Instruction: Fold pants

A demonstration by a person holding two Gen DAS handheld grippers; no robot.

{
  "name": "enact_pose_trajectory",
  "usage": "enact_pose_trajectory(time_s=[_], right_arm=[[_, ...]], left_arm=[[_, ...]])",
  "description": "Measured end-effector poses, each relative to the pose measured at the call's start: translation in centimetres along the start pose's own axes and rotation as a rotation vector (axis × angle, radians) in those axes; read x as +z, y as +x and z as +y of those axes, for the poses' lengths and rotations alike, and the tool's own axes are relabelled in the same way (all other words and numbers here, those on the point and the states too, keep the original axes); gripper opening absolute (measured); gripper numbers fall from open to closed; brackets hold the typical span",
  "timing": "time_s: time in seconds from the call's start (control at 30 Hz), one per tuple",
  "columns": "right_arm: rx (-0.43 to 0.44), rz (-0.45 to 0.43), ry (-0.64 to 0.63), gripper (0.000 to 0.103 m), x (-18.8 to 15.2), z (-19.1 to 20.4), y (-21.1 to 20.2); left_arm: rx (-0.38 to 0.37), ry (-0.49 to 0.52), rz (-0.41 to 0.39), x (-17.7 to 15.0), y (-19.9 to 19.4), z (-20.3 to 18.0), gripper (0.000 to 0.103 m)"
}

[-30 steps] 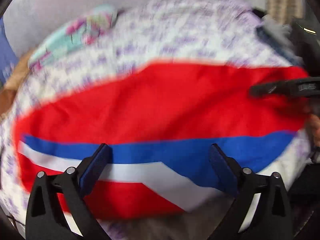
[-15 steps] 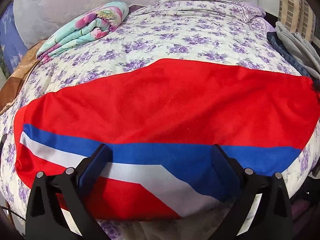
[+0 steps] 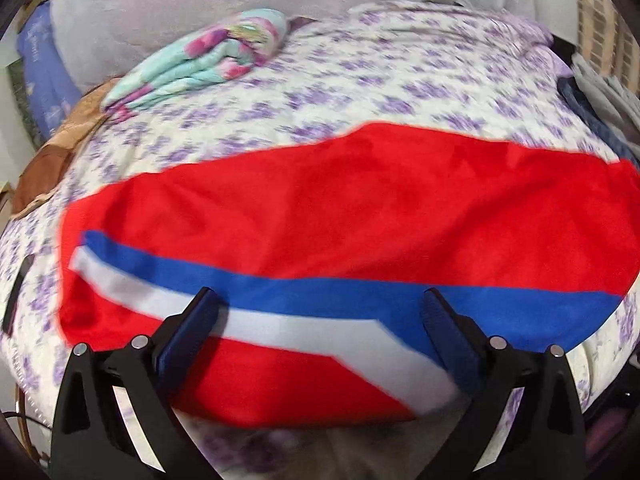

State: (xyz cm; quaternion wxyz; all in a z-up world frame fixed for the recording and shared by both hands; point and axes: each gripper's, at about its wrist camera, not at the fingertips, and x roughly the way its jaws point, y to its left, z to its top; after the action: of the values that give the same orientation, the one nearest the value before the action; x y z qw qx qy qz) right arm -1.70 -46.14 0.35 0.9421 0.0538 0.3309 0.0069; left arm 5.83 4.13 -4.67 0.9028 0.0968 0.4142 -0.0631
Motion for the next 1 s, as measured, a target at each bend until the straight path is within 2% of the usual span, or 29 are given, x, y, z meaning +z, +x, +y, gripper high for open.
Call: enact_pose_trajectory(time_s=[0.03, 0.17, 0.27, 0.33, 0.37, 0.43, 0.5, 0.53, 0.57, 0.6, 0.63, 0.67, 0.73, 0.8, 0.9, 1.0], right_arm=[[0.003, -0.026, 0.035, 0.072, -0.1, -0.1, -1.5], [0.038, 0.026, 0.241, 0.075, -2.5, -0.9, -2.1], [0.049, 0.052, 0.357, 0.075, -4.5, -1.1, 0.2], [0.068, 0.078, 0.453, 0.079, -5.6, -1.5, 2.1], [0.078, 0.057, 0.485, 0.081, -5.9, -1.5, 2.0], [0.113, 0.032, 0.513, 0.094, -6.0, -1.2, 2.0], [0.178, 0.020, 0.578, 0.094, -6.0, -1.4, 2.2], [0.194, 0.026, 0.587, 0.093, -5.9, -1.3, 2.6], [0.196, 0.023, 0.586, 0.090, -5.8, -1.3, 3.0], [0.199, 0.012, 0.575, 0.076, -5.8, -1.1, 3.6], [0.205, 0.014, 0.571, 0.039, -5.8, -1.2, 4.0], [0.238, 0.036, 0.591, 0.027, -6.2, -1.5, 4.9], [0.257, 0.011, 0.608, 0.021, -6.4, -1.9, 4.6], [0.202, -0.030, 0.530, 0.020, -5.5, -0.7, 3.1], [0.102, -0.102, 0.263, 0.019, -2.1, 4.9, 0.4], [0.155, -0.115, -0.065, 0.019, 1.6, 14.9, -0.4]], left_arm=[[0.000, -0.018, -0.012, 0.0, -0.7, 0.8, 0.099], [0.090, -0.085, -0.083, -0.4, -3.1, 5.0, 0.099], [0.172, -0.127, 0.022, -1.3, 0.9, 8.1, 0.099], [0.170, -0.147, -0.032, -1.6, 1.3, 8.9, 0.099], [0.169, -0.165, -0.020, -1.3, 1.3, 9.1, 0.099], [0.183, -0.175, -0.010, -0.9, 1.0, 9.0, 0.099], [0.195, -0.175, -0.026, -0.8, 0.2, 8.3, 0.099], [0.173, -0.166, -0.043, -0.7, -0.4, 7.7, 0.098], [0.147, -0.159, -0.062, -0.8, -1.0, 7.2, 0.098], [0.116, -0.148, -0.089, -0.7, -1.8, 6.2, 0.098], [0.088, -0.138, -0.110, -0.6, -2.4, 5.3, 0.098], [0.060, -0.122, -0.120, -0.5, -2.6, 4.6, 0.098], [0.023, -0.080, -0.118, -0.3, -2.6, 2.8, 0.098], [-0.002, -0.048, -0.099, -0.4, -2.0, 1.5, 0.098], [-0.008, -0.057, -0.073, -0.4, -1.1, 1.9, 0.098], [-0.012, -0.118, -0.087, -0.5, -1.5, 3.4, 0.098]])
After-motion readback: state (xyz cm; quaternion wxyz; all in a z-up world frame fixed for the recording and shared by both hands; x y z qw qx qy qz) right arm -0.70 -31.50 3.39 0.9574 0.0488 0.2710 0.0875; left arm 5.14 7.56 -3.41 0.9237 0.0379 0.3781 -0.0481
